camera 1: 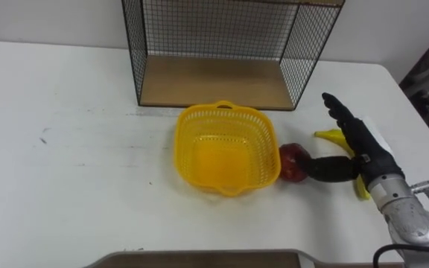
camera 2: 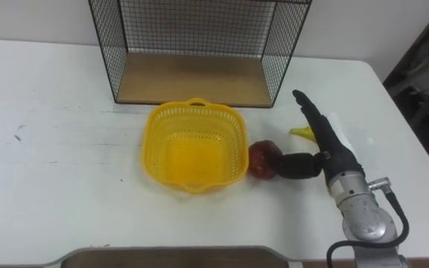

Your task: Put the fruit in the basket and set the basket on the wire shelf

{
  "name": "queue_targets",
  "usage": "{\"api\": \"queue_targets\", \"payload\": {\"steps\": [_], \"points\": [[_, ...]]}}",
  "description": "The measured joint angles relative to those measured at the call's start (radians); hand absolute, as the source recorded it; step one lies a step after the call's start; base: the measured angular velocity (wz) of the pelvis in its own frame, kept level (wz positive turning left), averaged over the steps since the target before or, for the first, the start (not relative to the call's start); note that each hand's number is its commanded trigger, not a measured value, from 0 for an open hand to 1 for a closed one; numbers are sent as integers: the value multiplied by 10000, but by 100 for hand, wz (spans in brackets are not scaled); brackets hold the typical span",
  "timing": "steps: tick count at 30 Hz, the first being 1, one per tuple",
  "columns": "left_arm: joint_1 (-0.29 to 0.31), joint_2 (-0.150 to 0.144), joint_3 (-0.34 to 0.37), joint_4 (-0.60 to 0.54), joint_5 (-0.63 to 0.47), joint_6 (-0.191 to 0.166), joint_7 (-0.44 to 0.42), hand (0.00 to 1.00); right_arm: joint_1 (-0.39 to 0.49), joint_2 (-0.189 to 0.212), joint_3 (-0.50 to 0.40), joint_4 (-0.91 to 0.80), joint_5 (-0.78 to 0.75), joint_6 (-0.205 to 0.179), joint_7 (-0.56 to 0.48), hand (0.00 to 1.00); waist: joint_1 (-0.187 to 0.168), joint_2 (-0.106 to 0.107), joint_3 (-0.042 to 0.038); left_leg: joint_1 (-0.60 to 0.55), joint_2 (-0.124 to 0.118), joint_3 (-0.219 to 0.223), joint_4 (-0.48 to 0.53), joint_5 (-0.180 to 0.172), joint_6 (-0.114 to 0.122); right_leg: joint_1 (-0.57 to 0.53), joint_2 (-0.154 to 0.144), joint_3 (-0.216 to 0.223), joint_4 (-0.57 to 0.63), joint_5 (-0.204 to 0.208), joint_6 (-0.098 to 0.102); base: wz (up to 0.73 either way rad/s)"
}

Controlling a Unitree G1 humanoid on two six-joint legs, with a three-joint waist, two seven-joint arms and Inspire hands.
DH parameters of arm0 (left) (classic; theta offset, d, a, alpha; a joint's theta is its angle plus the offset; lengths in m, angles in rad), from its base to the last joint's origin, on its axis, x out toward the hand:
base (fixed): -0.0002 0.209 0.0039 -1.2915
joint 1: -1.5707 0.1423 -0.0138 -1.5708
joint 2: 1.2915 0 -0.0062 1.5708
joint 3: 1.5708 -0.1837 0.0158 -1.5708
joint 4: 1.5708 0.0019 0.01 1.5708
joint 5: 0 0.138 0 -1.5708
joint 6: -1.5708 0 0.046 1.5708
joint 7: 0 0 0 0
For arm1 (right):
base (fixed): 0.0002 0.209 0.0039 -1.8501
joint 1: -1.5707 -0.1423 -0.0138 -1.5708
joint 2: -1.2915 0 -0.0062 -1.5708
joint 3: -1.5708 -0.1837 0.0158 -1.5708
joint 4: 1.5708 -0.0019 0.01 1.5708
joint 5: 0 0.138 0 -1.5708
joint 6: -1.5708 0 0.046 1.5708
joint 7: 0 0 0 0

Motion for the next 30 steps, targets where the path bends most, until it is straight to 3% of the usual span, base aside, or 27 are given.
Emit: {"api": "queue_targets", "payload": {"steps": [4,18,22,30], "points": [[-3,-1,-1,-1,5,12,5,0,0,197,23,0,1,7,71,0,-1,-10,-6,1,-1,1,-15,0,0,-12,0,-2,-5,0,0,0],[6,-8,-28,15,90,73,7,0,0,206,179,-3,103,12,241,0,-15,36,-32,-10,-2,0,9,0,0,-6,-1,-2,-4,0,0,0],[5,-50,-215,165,89,85,41,0,0,207,349,0,861,84,418,0,-20,156,-92,-16,-3,-1,31,0,1,8,-7,-17,-3,0,0,0],[54,-55,-216,143,90,99,-10,0,-8,212,469,845,2633,348,1016,0,65,254,-69,-32,-3,-37,69,0,1,31,-17,-46,11,0,0,1]]}}
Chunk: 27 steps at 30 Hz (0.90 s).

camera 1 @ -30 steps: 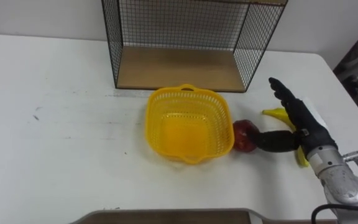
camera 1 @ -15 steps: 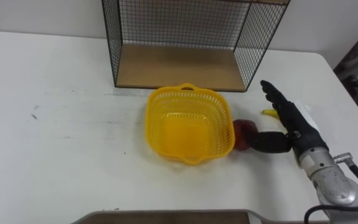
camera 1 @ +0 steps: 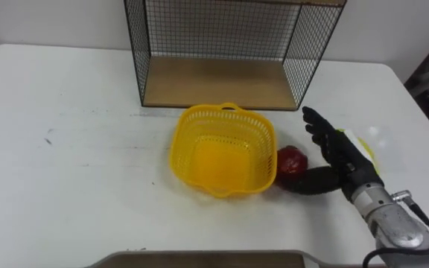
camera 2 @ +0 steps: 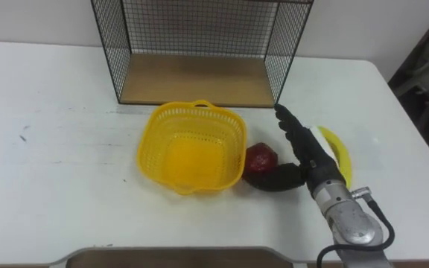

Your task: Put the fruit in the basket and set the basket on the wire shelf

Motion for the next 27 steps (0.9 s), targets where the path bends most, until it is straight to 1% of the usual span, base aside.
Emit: {"api": "queue_targets", "payload": {"steps": [2,4,5,10,13,17,20,22,27], "points": [[-17,3,1,0,4,0,0,0,-18,-3,0,253,425,0,78,0,3,14,10,-16,-1,-33,15,0,-1,1,0,-38,-2,0,0,5],[-103,3,0,0,4,-5,-5,0,-18,-2,0,507,700,1,175,0,-53,6,16,-149,-22,-220,113,-1,0,-11,-18,-208,-11,0,0,20],[-111,3,1,0,5,-8,-5,0,-18,-2,1,566,753,1,196,0,-59,-25,0,-164,-22,-243,125,-1,0,-12,-18,-228,-8,0,0,14],[-70,4,4,2,5,-6,-3,0,-23,-2,-5,598,1007,2,271,0,-82,-43,20,-204,-22,-288,141,-1,-1,-26,-16,-258,-15,0,0,2],[-99,4,4,2,3,-10,2,0,-23,-1,5,598,1033,2,274,0,-33,-71,22,-205,-23,-288,139,-1,-1,-29,-16,-257,-14,0,0,0],[-169,7,1,1,0,-7,5,0,-26,-2,40,651,1031,-15,245,0,-24,-120,27,-200,-21,-280,128,0,-1,-33,-16,-237,-15,0,0,0],[-214,9,1,5,-1,-8,8,0,-39,-1,84,678,953,-16,250,0,-30,-168,45,-197,-21,-267,133,-1,-1,-28,-16,-229,-14,0,0,0],[-209,14,4,3,0,-2,9,0,-51,1,110,677,645,-16,276,0,-23,-207,67,-196,-19,-252,132,-1,0,-33,-16,-218,-14,0,0,0],[-206,20,8,-4,2,140,5,0,-90,0,120,676,57,-18,287,0,19,-224,69,-208,-18,-247,137,-2,-1,-39,-15,-232,-14,0,0,0]]}}
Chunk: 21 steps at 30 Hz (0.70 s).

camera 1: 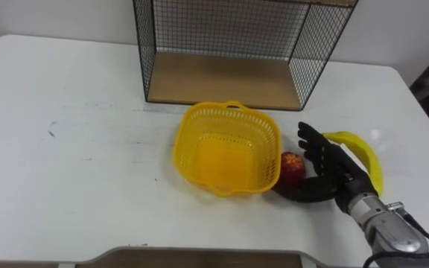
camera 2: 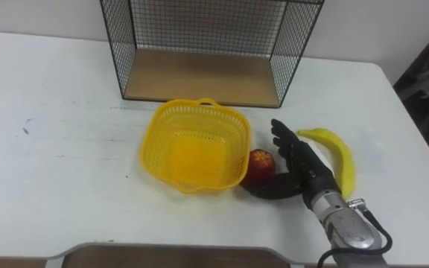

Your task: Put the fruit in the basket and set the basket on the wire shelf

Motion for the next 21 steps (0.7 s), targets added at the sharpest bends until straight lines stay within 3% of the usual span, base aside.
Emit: {"api": "queue_targets", "payload": {"steps": [3,6,7,8,9,10,21], "points": [[-9,-1,7,-4,5,35,-64,0,1,-1,0,-101,-718,-14,12,0,43,48,-33,-7,0,1,2,1,0,-8,0,-7,3,0,0,0],[11,-1,-6,-3,4,42,-111,0,3,-4,4,-113,-1268,-13,94,0,70,89,-125,-8,-1,-4,2,1,0,-13,0,-13,10,0,0,0],[10,-1,-5,-3,5,44,-112,0,2,-13,5,-123,-1501,-14,104,11,76,86,-131,17,-1,-4,1,2,0,10,0,-18,8,0,0,0],[13,-1,-6,-3,4,49,-113,0,3,-24,17,-123,-1550,-13,106,40,87,87,-132,41,-1,-3,1,2,0,29,1,-18,8,0,0,0],[-28,-1,-6,4,5,56,-114,0,-1,-54,80,-128,-1851,-13,94,54,117,98,-127,79,-1,-4,-9,1,-1,65,1,-18,4,0,0,0],[-77,-1,-6,8,6,56,-114,0,-2,-58,109,-192,-2241,-15,94,100,143,97,-127,89,0,-4,-16,1,-1,71,1,-23,5,0,0,0],[-132,-1,-22,21,253,55,-114,0,-341,-259,72,-313,-4206,-22,-219,100,132,31,-93,93,-1,-14,-48,1,-1,64,6,-27,-6,0,0,0]]}}
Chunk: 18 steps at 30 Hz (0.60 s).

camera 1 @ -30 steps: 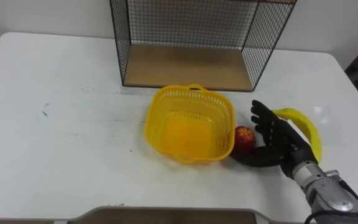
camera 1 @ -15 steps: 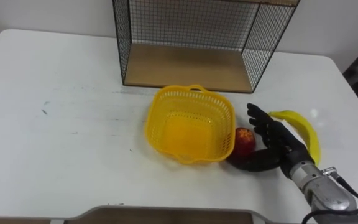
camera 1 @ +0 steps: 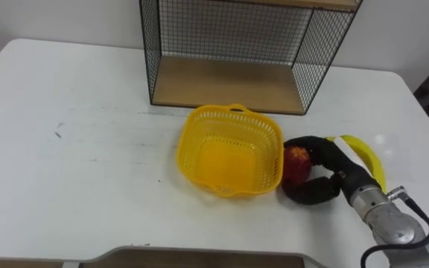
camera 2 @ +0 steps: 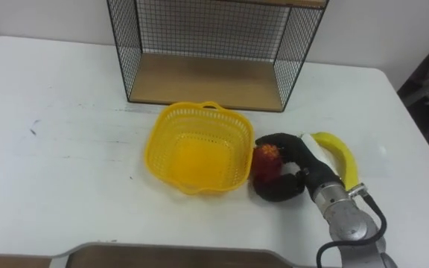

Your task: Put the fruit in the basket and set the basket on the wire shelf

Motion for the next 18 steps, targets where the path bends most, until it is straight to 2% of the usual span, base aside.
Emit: {"api": "queue_targets", "payload": {"steps": [6,14,18], "points": [[-46,9,9,4,36,0,-25,0,-17,11,-3,-1,0,-2,-3,100,-5,-93,63,-5,1,2,-35,-1,0,-28,3,12,-5,0,0,0],[7,11,20,11,24,2,-23,0,50,27,-5,-32,278,32,-95,100,-27,-104,57,10,2,1,-22,-1,-1,6,3,12,-12,0,0,0],[74,12,35,8,15,6,1,0,111,132,-29,176,1322,134,-112,100,-45,-114,51,13,2,0,-7,0,0,14,3,21,-13,0,0,0]]}}
